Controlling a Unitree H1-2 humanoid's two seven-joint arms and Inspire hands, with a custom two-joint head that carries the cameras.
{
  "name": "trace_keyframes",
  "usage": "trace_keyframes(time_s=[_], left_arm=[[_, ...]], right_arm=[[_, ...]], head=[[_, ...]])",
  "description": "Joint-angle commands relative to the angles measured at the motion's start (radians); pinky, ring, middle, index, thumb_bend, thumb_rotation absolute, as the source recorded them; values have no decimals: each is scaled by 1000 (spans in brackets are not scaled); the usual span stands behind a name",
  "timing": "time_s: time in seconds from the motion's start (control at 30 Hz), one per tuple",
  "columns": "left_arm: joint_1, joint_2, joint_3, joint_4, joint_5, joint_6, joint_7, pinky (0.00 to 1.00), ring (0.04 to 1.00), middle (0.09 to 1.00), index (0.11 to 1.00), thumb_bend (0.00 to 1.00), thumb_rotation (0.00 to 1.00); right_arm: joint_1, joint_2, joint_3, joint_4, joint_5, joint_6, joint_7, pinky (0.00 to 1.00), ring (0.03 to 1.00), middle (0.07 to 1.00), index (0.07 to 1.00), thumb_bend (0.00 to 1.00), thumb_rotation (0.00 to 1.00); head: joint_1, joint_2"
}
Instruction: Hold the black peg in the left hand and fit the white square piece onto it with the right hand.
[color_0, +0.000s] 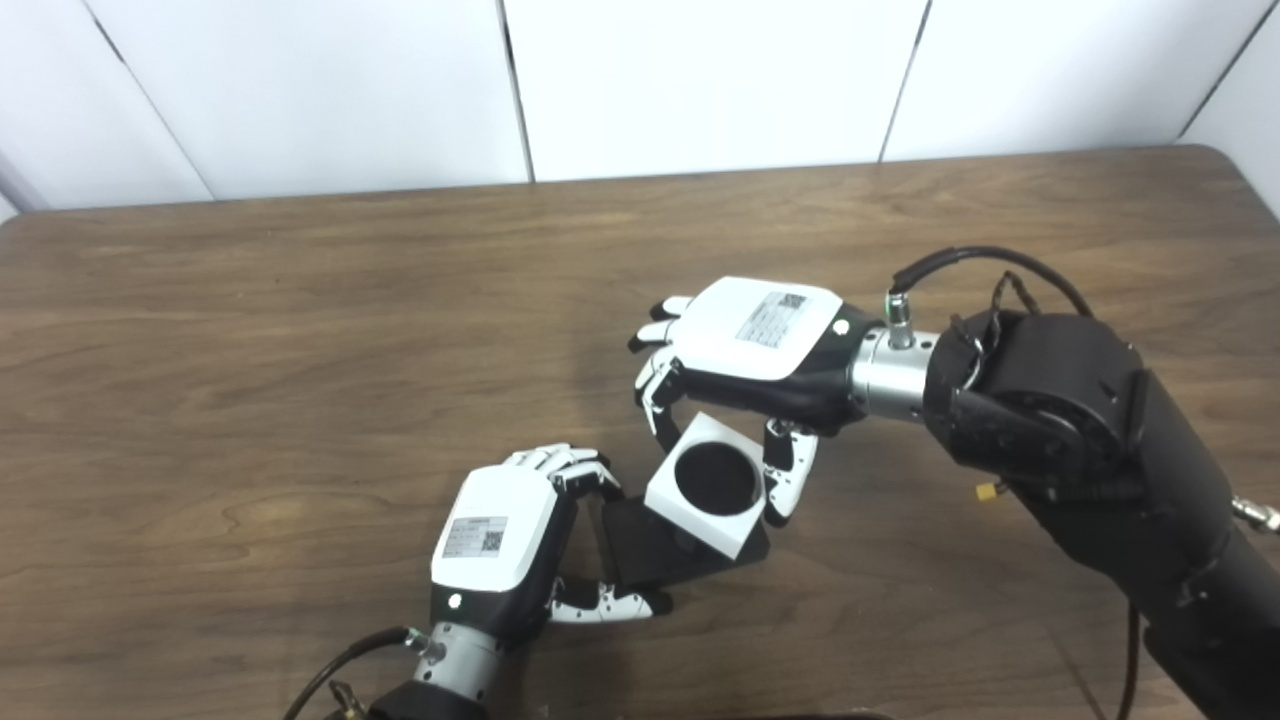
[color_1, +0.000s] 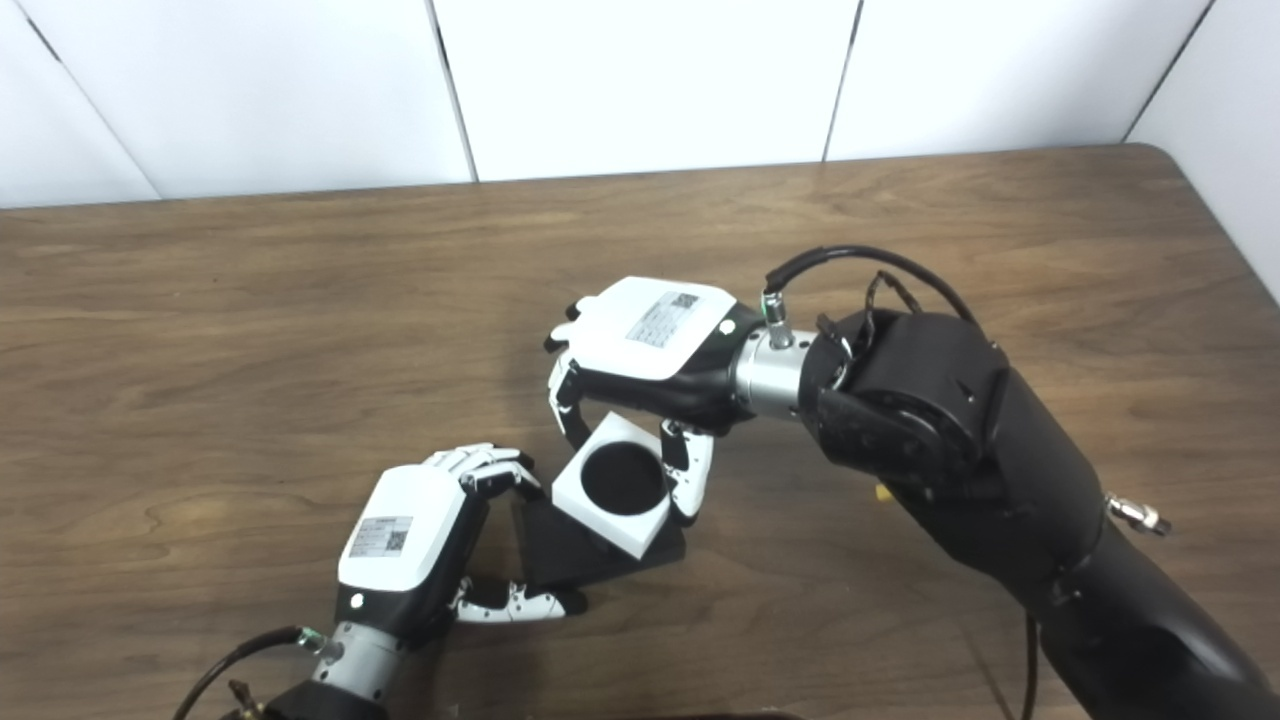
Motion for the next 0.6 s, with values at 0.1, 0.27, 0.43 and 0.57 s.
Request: trace_keyframes(time_s=[0.1, 0.27, 0.43, 0.57], left_arm=[[4, -3, -4, -13, -1, -2, -21, 750, 798, 756, 487, 519, 48], [5, -3, -3, -15, -3, -2, -24, 754, 800, 758, 487, 519, 49], [6, -6, -2, -18, -2, 0, -27, 756, 800, 758, 487, 519, 49], [4, -4, -1, -11, -2, -5, -19, 754, 797, 755, 487, 520, 48]], right_arm=[[-23, -6, -14, -14, -12, -24, -18, 990, 932, 794, 484, 524, 131], [-22, -11, -7, -16, -41, -26, 4, 962, 931, 802, 492, 524, 139], [-16, -9, -3, -16, -66, -23, 22, 934, 931, 812, 631, 812, 154], [-15, -6, -15, -16, -52, -28, 18, 926, 928, 820, 679, 895, 217]], head=[[-1, 2], [0, 6], [0, 6], [-4, 4]])
